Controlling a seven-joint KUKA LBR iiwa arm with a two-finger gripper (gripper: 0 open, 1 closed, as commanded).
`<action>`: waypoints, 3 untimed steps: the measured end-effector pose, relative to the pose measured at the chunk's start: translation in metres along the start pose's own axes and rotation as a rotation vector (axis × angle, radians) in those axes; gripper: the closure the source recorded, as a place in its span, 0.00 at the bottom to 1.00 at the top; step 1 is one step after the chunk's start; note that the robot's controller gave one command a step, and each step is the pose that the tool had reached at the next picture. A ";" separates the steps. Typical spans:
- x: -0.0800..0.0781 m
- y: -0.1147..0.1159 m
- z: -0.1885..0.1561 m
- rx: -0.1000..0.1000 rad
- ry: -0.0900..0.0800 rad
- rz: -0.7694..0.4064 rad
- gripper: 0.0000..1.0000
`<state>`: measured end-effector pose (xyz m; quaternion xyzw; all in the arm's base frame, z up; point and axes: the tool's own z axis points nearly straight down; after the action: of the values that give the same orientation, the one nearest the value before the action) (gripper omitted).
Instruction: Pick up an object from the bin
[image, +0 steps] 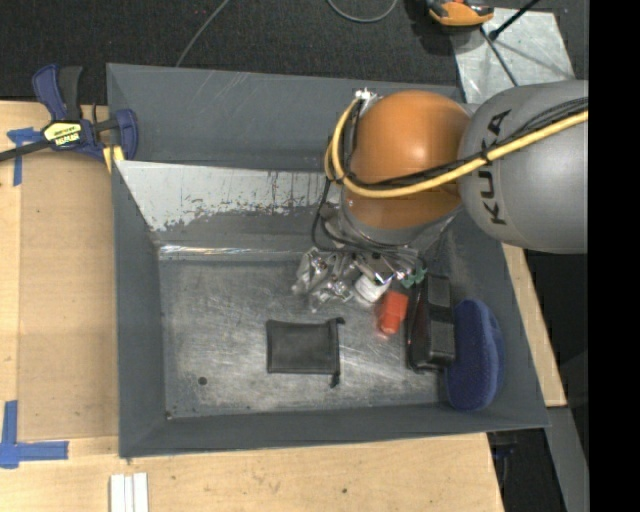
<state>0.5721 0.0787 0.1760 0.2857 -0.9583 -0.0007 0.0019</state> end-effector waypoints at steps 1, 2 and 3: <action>-0.001 -0.001 -0.004 0.003 -0.007 0.003 0.00; 0.066 0.019 0.103 0.009 -0.011 -0.681 0.00; 0.024 0.008 0.102 0.002 -0.002 -0.467 0.00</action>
Offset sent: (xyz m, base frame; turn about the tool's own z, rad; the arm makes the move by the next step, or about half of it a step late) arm 0.0000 0.0000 0.0000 0.0000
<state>0.5474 0.0722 0.0741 0.4998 -0.8661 -0.0004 0.0004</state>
